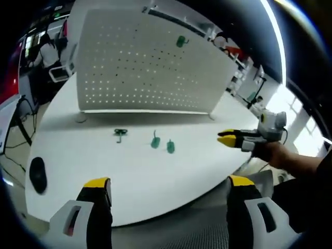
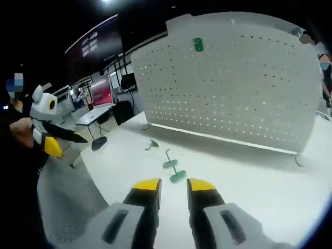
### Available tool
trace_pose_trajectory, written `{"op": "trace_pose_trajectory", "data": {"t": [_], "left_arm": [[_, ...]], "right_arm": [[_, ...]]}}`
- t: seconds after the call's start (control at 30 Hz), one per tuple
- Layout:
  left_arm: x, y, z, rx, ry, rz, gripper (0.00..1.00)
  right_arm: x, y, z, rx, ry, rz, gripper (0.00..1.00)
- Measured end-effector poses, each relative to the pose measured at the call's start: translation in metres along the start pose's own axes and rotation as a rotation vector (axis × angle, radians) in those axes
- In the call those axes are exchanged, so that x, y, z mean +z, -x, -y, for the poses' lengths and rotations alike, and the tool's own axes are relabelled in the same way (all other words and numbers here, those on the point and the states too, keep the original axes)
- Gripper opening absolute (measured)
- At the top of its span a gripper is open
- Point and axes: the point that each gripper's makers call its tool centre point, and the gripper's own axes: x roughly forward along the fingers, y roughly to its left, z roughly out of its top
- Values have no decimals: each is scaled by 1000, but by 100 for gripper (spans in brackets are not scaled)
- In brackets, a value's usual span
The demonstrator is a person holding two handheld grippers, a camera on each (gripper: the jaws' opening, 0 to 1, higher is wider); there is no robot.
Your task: Insert the hook assembly into the mounting plate slot until the hook locks in place.
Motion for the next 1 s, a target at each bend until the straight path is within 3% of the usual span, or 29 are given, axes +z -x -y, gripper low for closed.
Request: {"op": "trace_pose_trajectory", "data": {"t": [0.2, 0.37, 0.43, 0.5, 0.6, 0.83, 1.0], "left_arm": [[1, -1, -7, 6, 14, -5, 92], [-3, -3, -14, 10, 32, -19, 92], [-4, -3, -17, 13, 41, -22, 92], [-4, -3, -19, 15, 48, -23, 92], [-8, -5, -25, 23, 60, -33, 92], [-10, -6, -35, 39, 91, -39, 91], [-16, -8, -40, 42, 98, -62, 91]], "right_arm": [[-5, -38, -1, 68, 82, -69, 15], [-6, -70, -1, 114, 80, -97, 13], [-11, -82, -2, 150, 93, -138, 13], [-17, -94, 2, 160, 169, -178, 13], [-18, -111, 11, 140, 191, -177, 13], [-30, -132, 13, 194, 219, -254, 13], [-29, -139, 12, 211, 174, -254, 12]]}}
